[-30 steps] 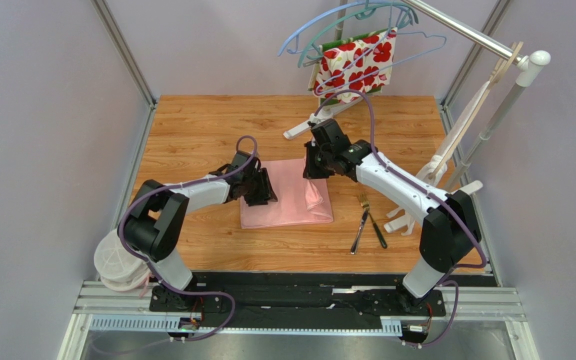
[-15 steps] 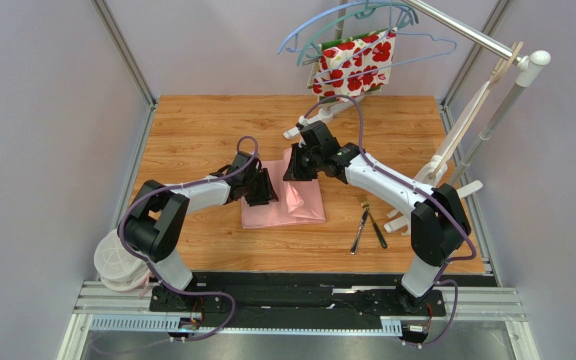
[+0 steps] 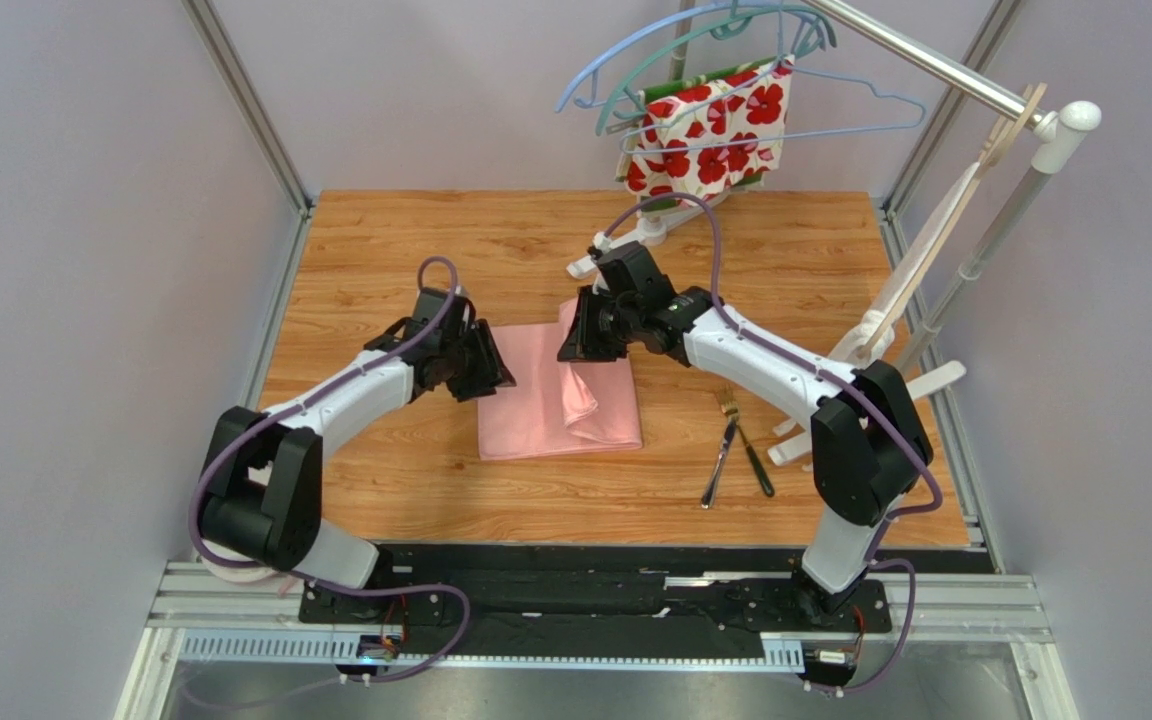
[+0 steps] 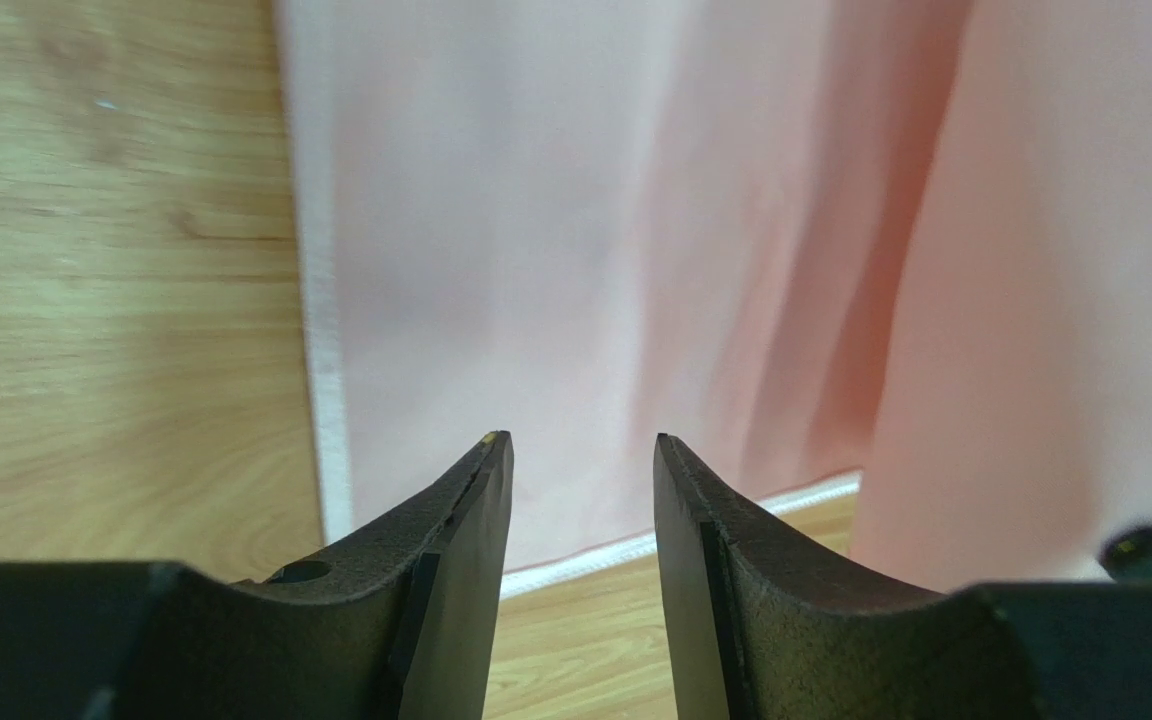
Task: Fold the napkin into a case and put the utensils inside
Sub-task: Fold the rectangle-folded napkin at the center of the board.
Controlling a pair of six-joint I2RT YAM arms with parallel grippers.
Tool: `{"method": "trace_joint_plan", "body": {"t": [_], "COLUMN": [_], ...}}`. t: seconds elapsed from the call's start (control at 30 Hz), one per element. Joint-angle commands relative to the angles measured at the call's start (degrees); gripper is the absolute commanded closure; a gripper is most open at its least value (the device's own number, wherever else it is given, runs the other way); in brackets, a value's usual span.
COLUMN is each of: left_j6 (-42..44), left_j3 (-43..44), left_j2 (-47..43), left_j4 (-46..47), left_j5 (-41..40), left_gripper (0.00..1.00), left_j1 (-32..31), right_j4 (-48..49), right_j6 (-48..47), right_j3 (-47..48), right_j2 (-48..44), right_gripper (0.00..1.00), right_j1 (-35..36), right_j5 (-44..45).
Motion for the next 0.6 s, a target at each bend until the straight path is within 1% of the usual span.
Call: {"method": "trace_joint_plan", "body": {"t": [0.0,0.07,0.13,0.23,0.43,0.57], "left_j6": [2.9,2.9,2.9,3.2,2.2,2.0], "left_j3": [-0.8,-1.2,-2.6,-3.1,-4.4,-5.3], "left_j2": [4.7,6.4,7.6,8.9,8.9,8.0], "left_j4": [-0.7,0.4,2.2,2.8,4.8,5.4], "left_j5": [1.3,1.4,-0.4,-0.8,0.1,0.2], "left_gripper": [0.52,0.53,0.53,0.53,0.54,0.54], "left_j1": [1.0,1.0,1.0,1.0,0.9,0.8], "right_j4": [3.6,4.1,4.1,4.9,8.9,10.7], "right_j6": [1.6,1.8,2.4,3.9,9.0,10.8], "right_j3": [1.5,1.8,2.4,2.8,2.7,3.2], "right_j2": [1.3,2.1,2.6,3.4,5.7,8.0], "right_gripper": [1.00,1.00,1.00,1.00,1.00,1.00], "right_j1": [0.3,0.5,1.0,1.7,3.2,3.3], "right_j5": [-1.6,-1.9,-1.6,-1.6,-2.1,-2.1]}}
